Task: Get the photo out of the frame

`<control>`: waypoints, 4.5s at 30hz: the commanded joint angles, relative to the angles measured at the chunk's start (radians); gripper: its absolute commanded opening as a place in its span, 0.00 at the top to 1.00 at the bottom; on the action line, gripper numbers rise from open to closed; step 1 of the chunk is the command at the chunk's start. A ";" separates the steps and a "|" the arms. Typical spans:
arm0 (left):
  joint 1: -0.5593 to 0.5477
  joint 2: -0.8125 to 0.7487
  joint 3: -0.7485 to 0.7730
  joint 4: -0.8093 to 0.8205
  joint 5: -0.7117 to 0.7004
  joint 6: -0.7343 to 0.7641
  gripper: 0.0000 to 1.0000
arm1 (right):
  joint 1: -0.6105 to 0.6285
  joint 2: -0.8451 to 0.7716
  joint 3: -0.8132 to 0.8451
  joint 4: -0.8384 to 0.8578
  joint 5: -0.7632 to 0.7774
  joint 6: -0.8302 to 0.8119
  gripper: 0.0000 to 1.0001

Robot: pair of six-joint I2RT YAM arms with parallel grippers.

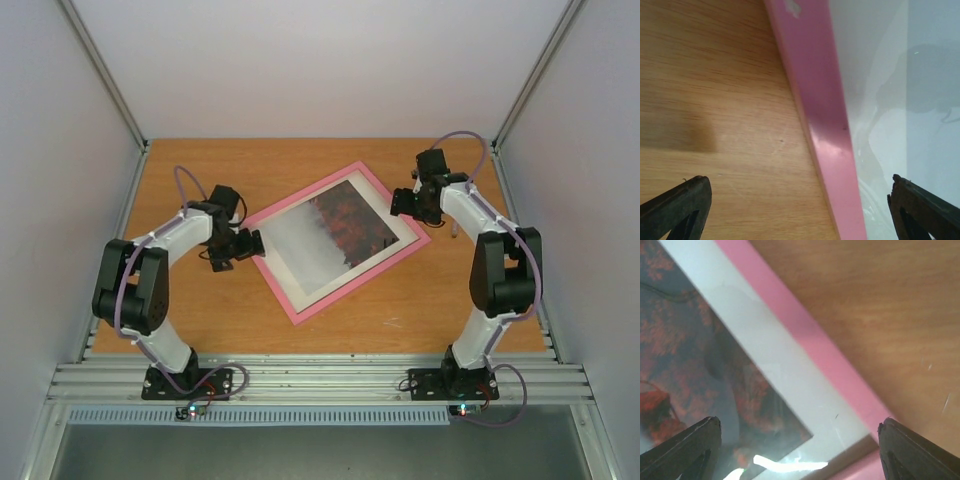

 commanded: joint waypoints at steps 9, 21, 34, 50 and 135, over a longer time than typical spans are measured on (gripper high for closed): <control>-0.096 0.052 -0.019 0.095 0.023 -0.049 0.13 | -0.065 0.250 0.166 0.013 -0.090 -0.253 0.18; -0.148 0.140 0.030 0.077 0.014 -0.020 0.40 | -0.074 0.321 0.158 -0.051 -0.124 -0.264 0.32; -0.180 0.191 0.115 0.046 0.041 0.047 0.60 | -0.076 0.069 -0.195 0.025 -0.097 -0.112 0.53; -0.180 0.064 0.093 0.018 -0.046 0.030 0.75 | -0.073 -0.109 -0.269 0.066 -0.032 -0.097 0.76; 0.077 -0.319 -0.062 -0.058 -0.220 -0.131 1.00 | -0.050 -0.468 -0.263 -0.004 -0.398 -0.039 0.30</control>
